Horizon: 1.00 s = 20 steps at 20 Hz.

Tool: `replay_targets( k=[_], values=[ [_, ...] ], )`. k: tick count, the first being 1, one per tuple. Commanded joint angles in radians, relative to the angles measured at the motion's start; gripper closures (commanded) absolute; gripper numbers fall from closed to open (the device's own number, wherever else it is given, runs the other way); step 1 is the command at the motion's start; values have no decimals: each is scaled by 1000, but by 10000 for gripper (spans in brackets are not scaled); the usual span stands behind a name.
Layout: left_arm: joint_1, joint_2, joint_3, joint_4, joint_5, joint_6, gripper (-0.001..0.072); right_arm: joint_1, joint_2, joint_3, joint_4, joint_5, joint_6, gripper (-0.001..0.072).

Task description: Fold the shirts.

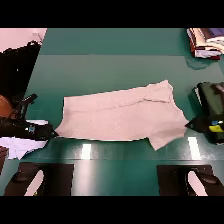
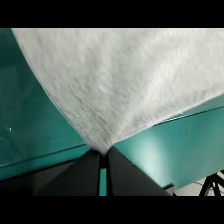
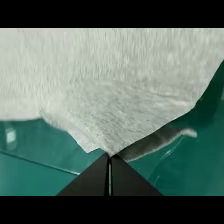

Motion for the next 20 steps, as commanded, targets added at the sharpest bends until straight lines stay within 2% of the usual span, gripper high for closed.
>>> replay_targets(
  k=[1, 5, 7, 11, 15, 20],
  values=[
    [1, -47, 32, -14, 93, -9, 687, 12, -85, 145, -1, -43, 8, 702],
    [1, -235, 47, -14, 317, 24, 686, 114, -381, 322, -4, -206, -29, 702],
    [1, -356, 73, -16, 400, 24, 686, 140, -547, 438, -3, -217, -29, 702],
    [1, -567, 168, -32, 484, 50, 686, 165, -822, 645, 0, -226, -24, 702],
    [1, -709, 298, -50, 537, 50, 685, 166, -972, 791, 0, -219, -24, 701],
    [1, -734, 346, -74, 603, 50, 671, 166, -1067, 934, 0, -217, -24, 694]
  ],
)
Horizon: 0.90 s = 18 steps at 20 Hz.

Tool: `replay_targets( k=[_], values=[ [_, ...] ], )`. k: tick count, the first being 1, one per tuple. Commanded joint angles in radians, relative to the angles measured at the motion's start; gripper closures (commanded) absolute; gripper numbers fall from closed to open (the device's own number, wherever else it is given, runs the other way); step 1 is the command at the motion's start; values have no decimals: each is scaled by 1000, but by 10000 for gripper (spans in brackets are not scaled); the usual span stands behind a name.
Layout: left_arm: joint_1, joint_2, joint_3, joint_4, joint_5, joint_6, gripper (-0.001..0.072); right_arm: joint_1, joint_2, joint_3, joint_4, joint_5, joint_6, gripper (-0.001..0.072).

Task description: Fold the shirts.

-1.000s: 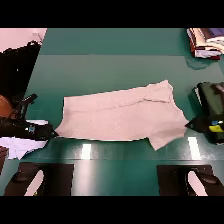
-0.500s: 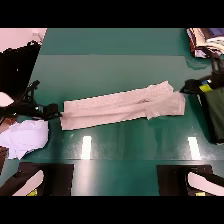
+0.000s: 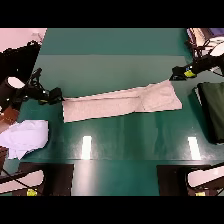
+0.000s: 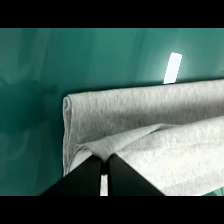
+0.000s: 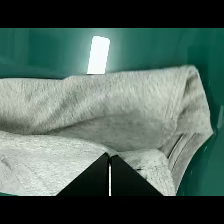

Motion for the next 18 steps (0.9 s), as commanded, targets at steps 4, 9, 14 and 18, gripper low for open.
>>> replay_targets(
  k=[4, 9, 14, 18],
  values=[
    [1, -25, 51, -37, 20, 1, 94, -25, -84, 141, 27, 67, -1, 254],
    [1, 0, 144, -38, -124, 10, 585, -158, -80, 84, 130, 236, -34, 253],
    [-20, 14, 146, -123, -158, 53, 685, -283, -93, -112, 237, 198, -92, 64],
    [-129, 13, 145, -121, -104, 53, 685, -293, -148, -179, 242, 189, -146, 64]
  ],
)
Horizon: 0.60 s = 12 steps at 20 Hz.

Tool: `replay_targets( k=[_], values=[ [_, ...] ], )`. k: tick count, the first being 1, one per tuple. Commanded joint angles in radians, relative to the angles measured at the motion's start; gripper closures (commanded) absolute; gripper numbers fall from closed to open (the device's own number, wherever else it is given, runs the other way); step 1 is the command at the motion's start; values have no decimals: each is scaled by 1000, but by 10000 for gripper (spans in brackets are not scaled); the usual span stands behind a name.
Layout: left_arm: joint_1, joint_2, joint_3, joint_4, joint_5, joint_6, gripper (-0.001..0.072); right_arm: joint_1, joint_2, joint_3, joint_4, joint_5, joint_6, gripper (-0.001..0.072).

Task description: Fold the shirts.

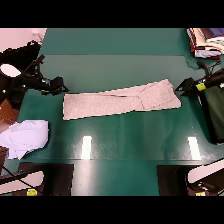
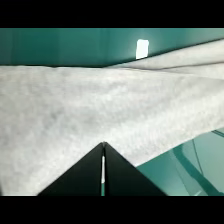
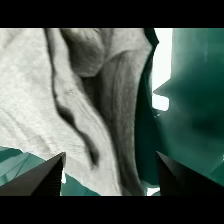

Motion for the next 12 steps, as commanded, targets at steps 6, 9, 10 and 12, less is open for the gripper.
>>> replay_targets(
  k=[6, 9, 10, 12],
  values=[
    [-197, -3, 2, -10, 105, -16, 686, 49, -99, -49, 135, -27, -89, 66],
    [-238, -31, 5, -10, 129, -30, 686, 74, -98, -30, 141, -44, -89, 321],
    [-255, -50, 14, -11, 143, -33, 686, 85, -98, -11, 140, -31, -90, 474],
    [-297, -105, 57, -11, 155, -50, 686, 87, -98, 40, 142, 14, -106, 673]
  ],
)
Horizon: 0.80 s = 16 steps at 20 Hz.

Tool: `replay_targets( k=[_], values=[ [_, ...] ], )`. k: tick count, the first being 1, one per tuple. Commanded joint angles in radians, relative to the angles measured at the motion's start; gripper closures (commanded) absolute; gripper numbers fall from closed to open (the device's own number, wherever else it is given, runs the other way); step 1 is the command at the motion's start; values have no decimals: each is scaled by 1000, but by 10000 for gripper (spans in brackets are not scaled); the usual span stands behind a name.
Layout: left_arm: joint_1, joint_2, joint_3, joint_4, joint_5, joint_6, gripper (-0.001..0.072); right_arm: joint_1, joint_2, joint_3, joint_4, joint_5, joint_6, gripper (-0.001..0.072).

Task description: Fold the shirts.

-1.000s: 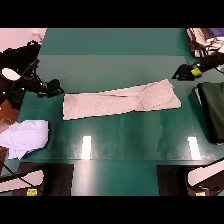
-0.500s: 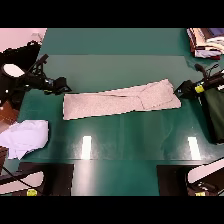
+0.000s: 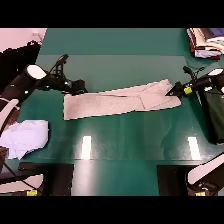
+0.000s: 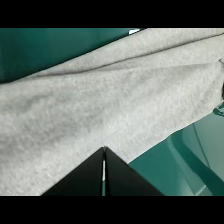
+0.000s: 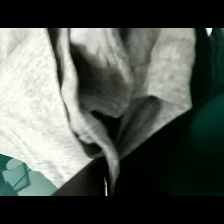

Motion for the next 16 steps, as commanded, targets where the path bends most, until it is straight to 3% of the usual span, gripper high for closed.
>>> replay_targets(
  k=[1, 4, 10, 16],
  values=[
    [-74, -80, 60, -1, 38, -21, 686, 16, 2, 81, 28, 87, -17, 699],
    [-159, -197, 165, -1, 66, -26, 687, 41, 63, 161, 34, 145, -11, 700],
    [-300, -450, 367, 0, 72, -55, 687, 192, 236, 299, 42, 122, 146, 700],
    [-352, -526, 426, -5, 101, -56, 686, 389, 249, 465, 162, 103, 182, 701]
  ],
)
